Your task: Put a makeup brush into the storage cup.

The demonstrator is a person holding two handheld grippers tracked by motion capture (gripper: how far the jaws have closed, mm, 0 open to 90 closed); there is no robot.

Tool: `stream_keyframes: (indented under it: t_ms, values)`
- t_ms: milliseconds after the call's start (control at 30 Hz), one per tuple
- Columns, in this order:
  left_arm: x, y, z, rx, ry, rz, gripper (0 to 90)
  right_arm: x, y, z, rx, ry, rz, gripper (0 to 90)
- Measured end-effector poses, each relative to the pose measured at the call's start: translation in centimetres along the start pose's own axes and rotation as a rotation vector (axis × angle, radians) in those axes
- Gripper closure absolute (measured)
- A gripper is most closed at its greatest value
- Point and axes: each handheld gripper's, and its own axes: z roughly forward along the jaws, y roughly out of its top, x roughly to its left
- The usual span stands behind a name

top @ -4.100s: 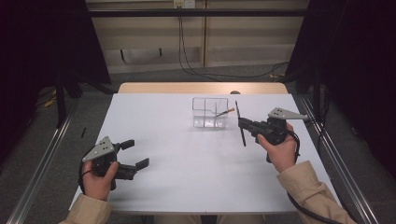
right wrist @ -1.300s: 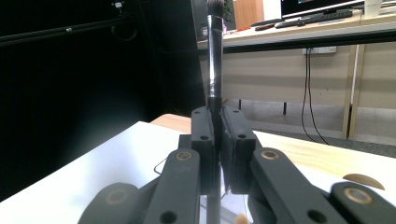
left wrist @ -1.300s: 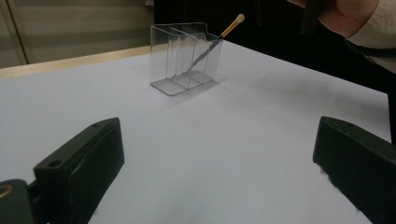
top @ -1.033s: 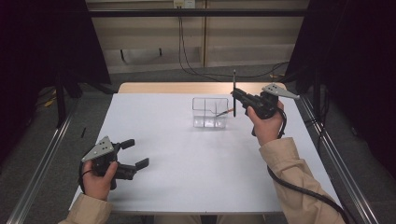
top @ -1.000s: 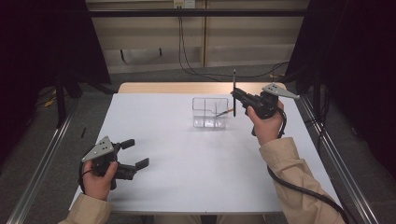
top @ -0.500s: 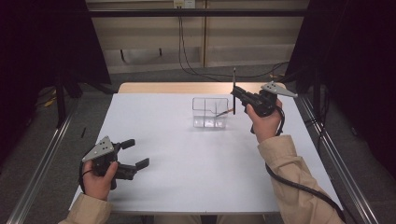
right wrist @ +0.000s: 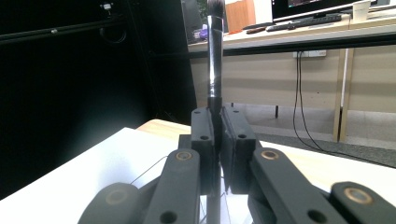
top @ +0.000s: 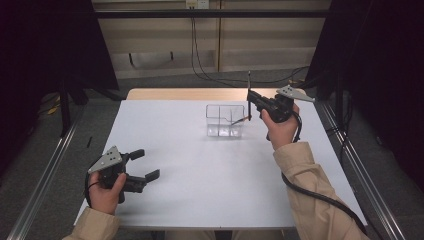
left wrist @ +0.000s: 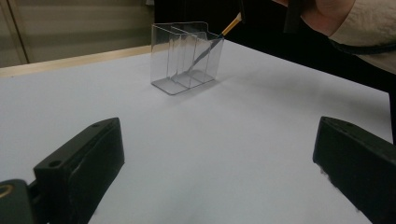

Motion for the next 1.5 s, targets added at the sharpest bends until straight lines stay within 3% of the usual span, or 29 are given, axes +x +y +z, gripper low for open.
stream_keyframes:
  t_ms: [367,633,1500]
  values:
    - [0.0,0.0,0.0,-0.006,-0.001,-0.008,2.1,-0.3,-0.4,0.7,0.012,-0.008,-0.011,84.0]
    - [0.0,0.0,0.0,-0.003,0.001,-0.005,2.1,0.2,-0.3,0.9,0.012,0.012,-0.021,84.0]
    - [0.1,0.0,-0.1,-0.001,0.007,-0.001,2.1,-0.3,-0.8,2.4,0.004,0.018,-0.009,84.0]
